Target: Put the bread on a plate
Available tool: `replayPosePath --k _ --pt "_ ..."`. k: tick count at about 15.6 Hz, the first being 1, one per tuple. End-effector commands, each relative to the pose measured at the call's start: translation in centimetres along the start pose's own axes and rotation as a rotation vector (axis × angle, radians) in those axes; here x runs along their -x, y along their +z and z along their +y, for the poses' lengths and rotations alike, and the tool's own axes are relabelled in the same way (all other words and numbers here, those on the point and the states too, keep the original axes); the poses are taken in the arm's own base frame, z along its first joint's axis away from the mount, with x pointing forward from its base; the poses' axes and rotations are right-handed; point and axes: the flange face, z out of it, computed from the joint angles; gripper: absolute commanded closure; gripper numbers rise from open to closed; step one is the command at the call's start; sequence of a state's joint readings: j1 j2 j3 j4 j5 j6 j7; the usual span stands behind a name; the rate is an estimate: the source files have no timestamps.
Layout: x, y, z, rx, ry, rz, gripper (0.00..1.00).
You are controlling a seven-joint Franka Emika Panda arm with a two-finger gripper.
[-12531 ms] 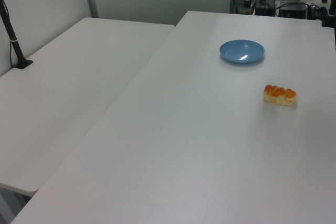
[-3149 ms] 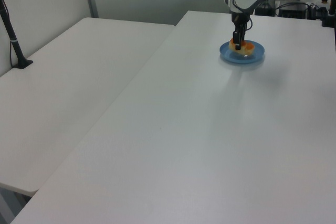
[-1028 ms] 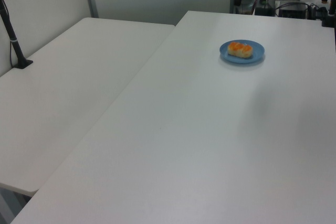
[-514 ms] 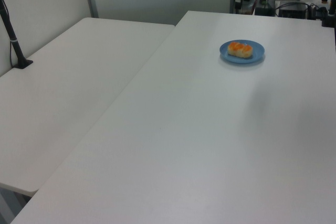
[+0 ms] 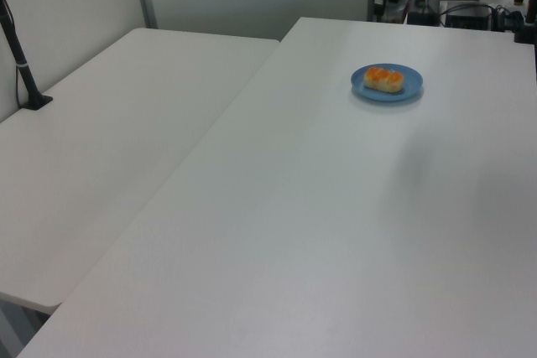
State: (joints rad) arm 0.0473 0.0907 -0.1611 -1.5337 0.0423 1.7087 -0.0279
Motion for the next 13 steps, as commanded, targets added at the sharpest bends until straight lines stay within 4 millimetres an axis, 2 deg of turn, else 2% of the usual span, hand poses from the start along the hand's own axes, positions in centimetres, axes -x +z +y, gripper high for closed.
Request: replayPosePath --k 1,13 --pt "0.9 -0.4 0.9 -0.01 -0.024 -0.002 0.0" --pt "0.7 -0.8 1.9 -0.064 0.044 0.029 0.0"
